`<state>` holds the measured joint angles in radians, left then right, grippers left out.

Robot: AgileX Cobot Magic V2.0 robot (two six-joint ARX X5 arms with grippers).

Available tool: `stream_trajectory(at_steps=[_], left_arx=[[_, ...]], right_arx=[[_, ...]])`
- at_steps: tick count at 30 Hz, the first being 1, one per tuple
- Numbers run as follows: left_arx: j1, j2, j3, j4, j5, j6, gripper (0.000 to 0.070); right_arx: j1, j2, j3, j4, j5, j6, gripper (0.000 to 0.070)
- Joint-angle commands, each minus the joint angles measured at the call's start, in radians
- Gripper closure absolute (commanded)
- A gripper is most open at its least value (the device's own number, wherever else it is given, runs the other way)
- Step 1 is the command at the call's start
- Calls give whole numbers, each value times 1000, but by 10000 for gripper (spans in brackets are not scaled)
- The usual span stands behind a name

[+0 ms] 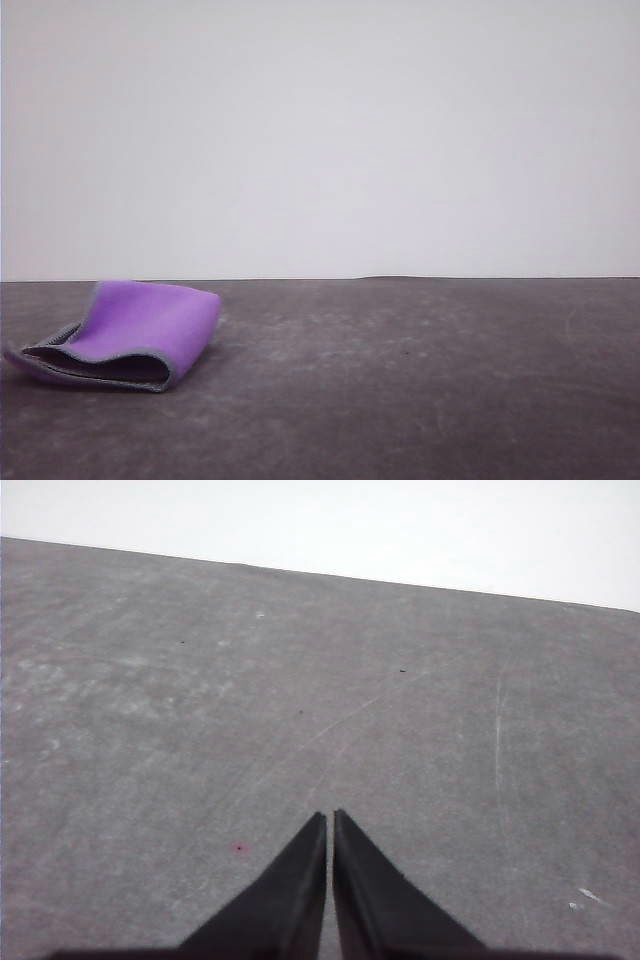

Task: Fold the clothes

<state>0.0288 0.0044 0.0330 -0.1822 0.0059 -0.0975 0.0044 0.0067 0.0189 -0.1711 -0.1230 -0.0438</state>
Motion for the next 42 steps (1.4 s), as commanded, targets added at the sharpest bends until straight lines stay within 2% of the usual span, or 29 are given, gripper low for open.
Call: stream_trajectory(at_steps=[1, 42], left_arx=[[2, -1, -19, -5, 1, -1, 684], [2, -1, -19, -5, 0, -2, 684]], right_arx=[[-2, -3, -7, 7, 3, 17, 695], [-2, -3, -6, 14, 3, 17, 695]])
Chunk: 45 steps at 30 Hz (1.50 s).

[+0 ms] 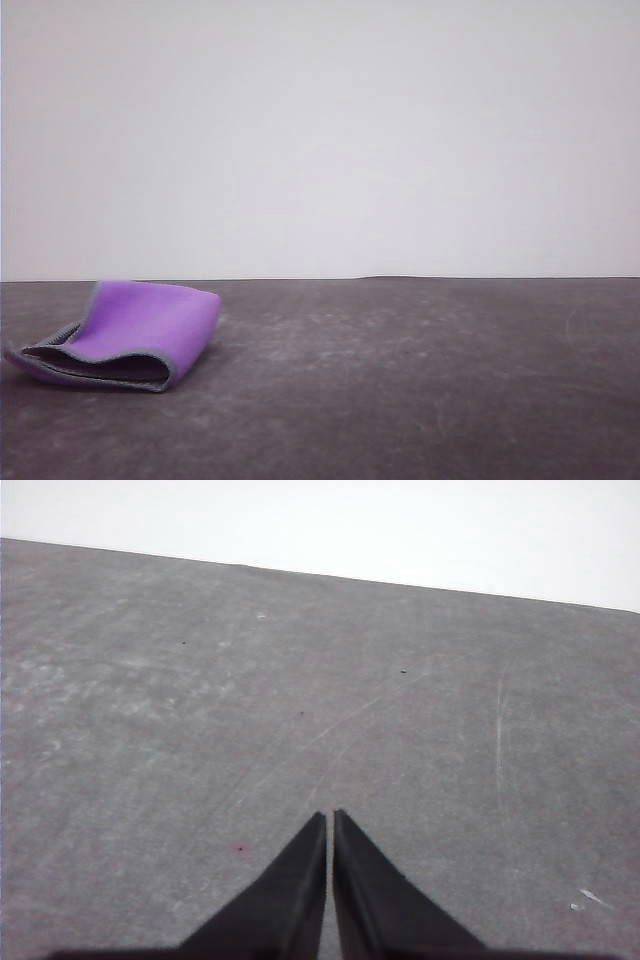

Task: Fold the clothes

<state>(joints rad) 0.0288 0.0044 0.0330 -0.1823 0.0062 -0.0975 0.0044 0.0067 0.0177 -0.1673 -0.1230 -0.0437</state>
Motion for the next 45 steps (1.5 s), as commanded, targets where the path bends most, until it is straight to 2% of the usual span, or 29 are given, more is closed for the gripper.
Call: stream_trajectory(at_steps=[1, 45], left_arx=[[2, -1, -19, -4, 0, -1, 684], [2, -1, -19, -5, 1, -1, 684]], right_arx=[[-2, -3, -5, 10, 3, 16, 695], [-2, -3, -5, 10, 3, 16, 695]])
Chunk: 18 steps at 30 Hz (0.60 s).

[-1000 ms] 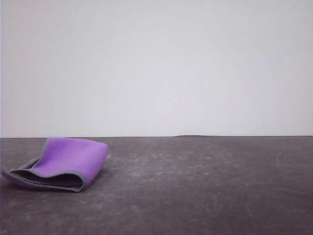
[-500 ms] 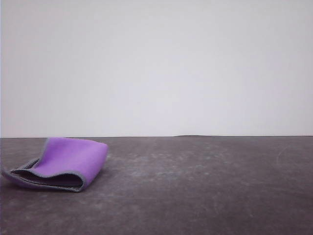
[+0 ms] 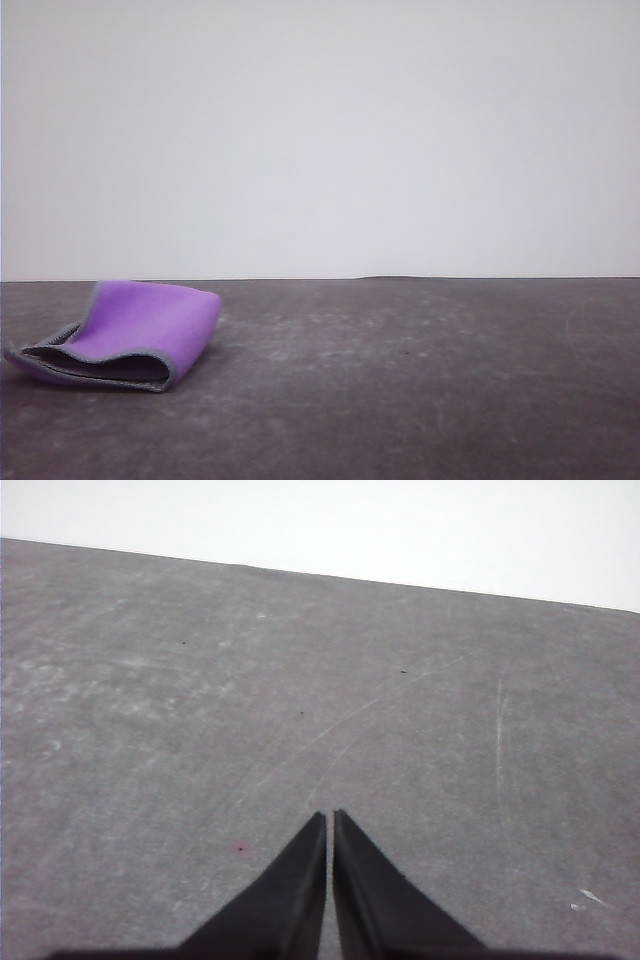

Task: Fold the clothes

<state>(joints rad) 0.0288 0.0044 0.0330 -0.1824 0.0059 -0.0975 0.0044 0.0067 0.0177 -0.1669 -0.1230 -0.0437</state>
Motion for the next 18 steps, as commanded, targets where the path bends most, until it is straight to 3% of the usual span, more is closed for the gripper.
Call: stream_trajectory(at_steps=[1, 18], left_arx=[[2, -1, -19, -4, 1, -1, 684], [2, -1, -19, -5, 0, -1, 684]], right_arx=[[-2, -3, -5, 10, 3, 16, 695], [-2, -3, -5, 10, 3, 16, 695]])
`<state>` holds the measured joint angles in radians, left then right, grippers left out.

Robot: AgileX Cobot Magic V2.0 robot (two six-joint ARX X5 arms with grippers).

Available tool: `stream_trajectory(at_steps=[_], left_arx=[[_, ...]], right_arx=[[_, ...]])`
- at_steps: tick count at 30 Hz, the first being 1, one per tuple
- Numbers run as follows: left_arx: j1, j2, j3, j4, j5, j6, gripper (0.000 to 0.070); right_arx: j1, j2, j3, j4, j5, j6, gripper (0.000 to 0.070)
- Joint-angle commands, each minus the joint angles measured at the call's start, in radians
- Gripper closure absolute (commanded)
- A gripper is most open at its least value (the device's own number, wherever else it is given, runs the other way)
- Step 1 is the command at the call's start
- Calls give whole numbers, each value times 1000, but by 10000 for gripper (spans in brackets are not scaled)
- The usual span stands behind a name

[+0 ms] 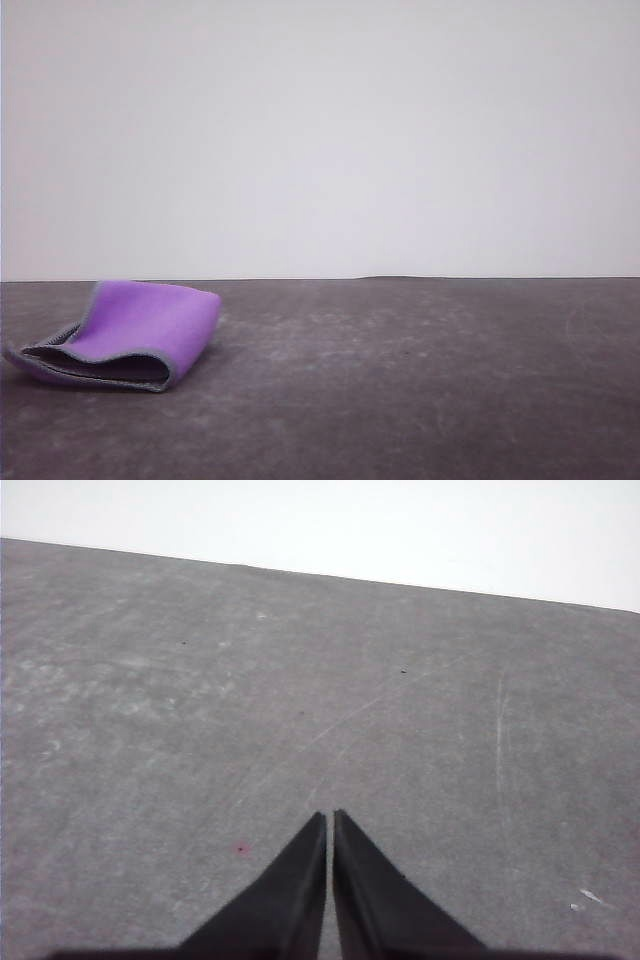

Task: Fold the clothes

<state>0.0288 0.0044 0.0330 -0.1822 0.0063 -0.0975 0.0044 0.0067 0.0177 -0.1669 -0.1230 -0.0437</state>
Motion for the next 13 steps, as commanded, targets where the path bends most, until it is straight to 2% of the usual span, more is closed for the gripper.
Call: stream_trajectory(at_steps=[1, 13], left_arx=[[2, -1, -19, -5, 0, -1, 684], [2, -1, -19, -5, 0, -2, 684]], right_arx=[[-2, -3, -5, 10, 3, 16, 695], [-2, -3, -5, 10, 3, 16, 695]])
